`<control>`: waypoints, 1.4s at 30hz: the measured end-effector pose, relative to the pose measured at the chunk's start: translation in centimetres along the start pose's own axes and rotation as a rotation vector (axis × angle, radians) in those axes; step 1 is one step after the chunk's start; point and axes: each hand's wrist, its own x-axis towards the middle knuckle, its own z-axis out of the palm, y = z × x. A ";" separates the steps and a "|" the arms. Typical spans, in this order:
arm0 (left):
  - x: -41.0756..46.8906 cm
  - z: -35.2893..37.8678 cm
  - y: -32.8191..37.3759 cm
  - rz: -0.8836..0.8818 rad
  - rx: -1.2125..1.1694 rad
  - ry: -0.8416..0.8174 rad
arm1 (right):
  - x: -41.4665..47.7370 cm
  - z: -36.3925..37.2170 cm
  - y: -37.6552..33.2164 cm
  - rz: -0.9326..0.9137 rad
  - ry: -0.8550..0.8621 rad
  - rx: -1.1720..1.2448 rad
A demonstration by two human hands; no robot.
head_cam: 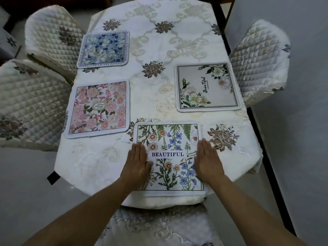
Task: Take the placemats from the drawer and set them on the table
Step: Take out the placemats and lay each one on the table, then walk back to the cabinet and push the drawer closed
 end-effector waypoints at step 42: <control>-32.1 -18.5 -22.8 -0.661 0.089 0.213 | -12.7 -6.1 -43.6 -0.658 0.164 -0.090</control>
